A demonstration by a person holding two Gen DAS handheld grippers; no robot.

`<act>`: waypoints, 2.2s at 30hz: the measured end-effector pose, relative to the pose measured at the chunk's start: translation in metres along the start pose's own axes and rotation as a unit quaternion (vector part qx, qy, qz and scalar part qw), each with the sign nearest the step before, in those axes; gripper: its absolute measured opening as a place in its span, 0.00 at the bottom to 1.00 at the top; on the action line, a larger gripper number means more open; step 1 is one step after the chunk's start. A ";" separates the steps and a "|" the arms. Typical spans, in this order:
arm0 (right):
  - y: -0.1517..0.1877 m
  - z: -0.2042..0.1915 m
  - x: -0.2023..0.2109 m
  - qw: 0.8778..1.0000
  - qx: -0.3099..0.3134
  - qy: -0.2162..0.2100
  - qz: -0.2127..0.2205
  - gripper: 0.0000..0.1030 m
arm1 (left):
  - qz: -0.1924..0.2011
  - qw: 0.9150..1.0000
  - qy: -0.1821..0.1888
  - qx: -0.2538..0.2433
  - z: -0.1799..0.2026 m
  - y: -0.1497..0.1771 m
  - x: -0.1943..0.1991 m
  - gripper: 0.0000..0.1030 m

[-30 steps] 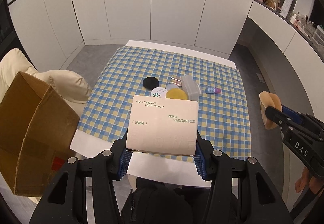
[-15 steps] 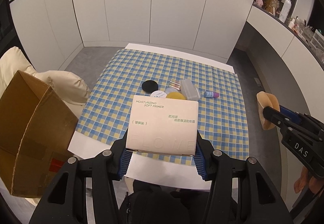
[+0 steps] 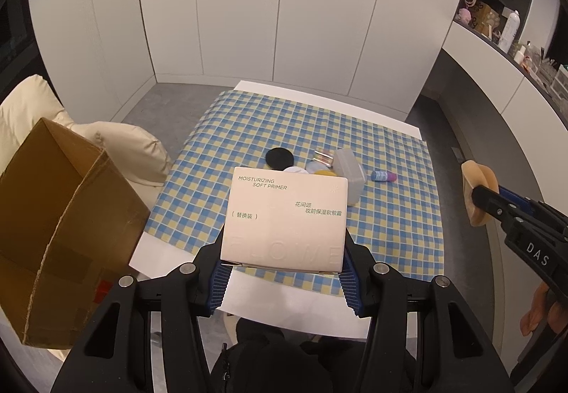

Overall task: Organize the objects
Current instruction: 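Lift the sponge and primer box and carry both toward the cardboard box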

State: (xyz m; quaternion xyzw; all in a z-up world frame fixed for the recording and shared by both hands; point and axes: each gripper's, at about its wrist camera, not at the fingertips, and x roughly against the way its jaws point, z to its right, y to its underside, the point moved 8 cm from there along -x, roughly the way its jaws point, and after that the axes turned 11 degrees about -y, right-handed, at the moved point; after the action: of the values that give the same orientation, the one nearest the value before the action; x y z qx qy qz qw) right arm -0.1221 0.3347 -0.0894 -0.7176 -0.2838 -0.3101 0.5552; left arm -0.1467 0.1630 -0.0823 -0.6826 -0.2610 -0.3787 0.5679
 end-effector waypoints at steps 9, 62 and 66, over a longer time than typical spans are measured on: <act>-0.006 -0.016 -0.007 1.000 0.011 -0.010 -0.001 0.33 | 0.003 1.000 -0.003 0.011 -0.012 0.000 -0.003 0.51; -0.025 -0.140 -0.052 0.993 0.096 -0.074 -0.012 0.33 | 0.022 0.994 -0.066 0.085 -0.129 0.010 -0.005 0.51; -0.026 -0.152 -0.055 0.992 0.102 -0.079 -0.013 0.33 | 0.023 0.993 -0.073 0.092 -0.141 0.013 -0.004 0.51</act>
State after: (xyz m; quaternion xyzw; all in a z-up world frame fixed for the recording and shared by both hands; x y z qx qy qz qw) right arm -0.1969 0.1890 -0.0858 -0.6757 -0.3663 -0.2291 0.5973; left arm -0.1691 0.0235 -0.0834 -0.6590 -0.3200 -0.2887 0.6164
